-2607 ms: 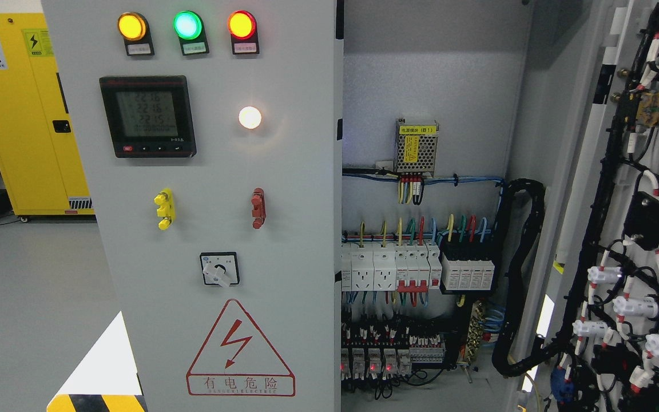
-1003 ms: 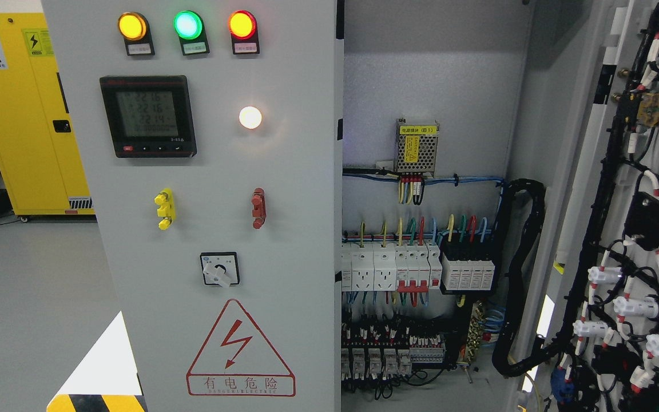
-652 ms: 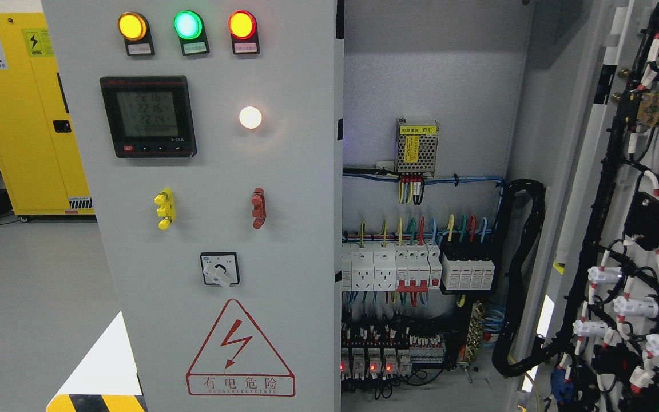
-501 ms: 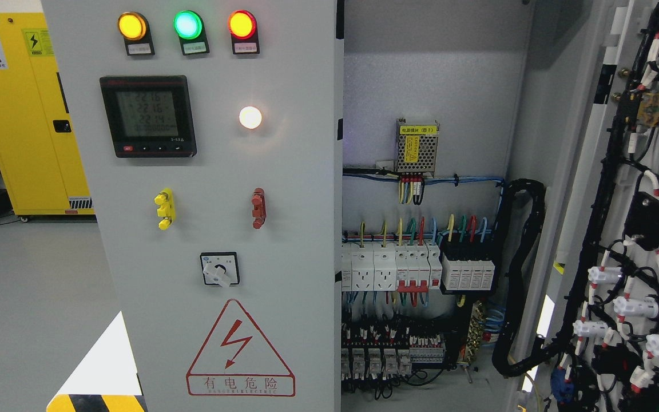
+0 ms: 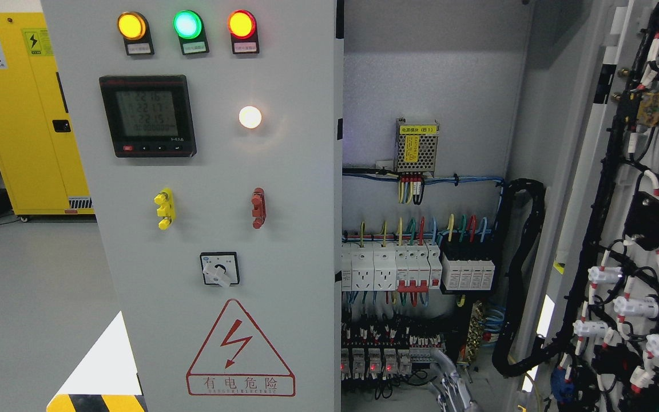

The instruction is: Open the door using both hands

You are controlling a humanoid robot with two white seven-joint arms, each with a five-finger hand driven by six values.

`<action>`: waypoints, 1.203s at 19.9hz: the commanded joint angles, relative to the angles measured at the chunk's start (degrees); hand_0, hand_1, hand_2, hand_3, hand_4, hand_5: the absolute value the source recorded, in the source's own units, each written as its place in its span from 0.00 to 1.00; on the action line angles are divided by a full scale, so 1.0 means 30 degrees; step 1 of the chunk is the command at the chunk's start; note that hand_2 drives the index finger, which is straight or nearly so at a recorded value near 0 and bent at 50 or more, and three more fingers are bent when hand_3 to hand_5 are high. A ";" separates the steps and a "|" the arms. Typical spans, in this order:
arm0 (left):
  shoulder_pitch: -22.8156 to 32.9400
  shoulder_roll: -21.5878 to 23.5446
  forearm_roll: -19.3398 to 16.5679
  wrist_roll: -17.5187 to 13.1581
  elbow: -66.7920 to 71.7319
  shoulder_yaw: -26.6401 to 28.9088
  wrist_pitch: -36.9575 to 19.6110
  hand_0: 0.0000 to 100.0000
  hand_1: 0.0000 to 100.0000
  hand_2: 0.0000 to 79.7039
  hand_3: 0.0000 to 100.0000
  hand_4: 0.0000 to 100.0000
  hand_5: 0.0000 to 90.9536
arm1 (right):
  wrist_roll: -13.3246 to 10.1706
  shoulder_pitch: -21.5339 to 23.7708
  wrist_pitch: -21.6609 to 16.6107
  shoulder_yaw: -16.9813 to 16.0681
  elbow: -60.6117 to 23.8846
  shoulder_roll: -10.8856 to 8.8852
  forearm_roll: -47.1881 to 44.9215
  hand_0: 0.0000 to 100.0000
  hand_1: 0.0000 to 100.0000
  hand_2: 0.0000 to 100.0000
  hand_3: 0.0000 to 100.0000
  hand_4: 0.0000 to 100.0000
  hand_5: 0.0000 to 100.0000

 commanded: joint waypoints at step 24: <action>0.0054 0.0202 0.0031 -0.0016 0.0154 0.0047 0.0068 0.12 0.56 0.00 0.00 0.00 0.00 | 0.0172 -0.9615 0.1782 0.0398 0.6570 0.1195 0.0368 0.00 0.50 0.04 0.00 0.00 0.00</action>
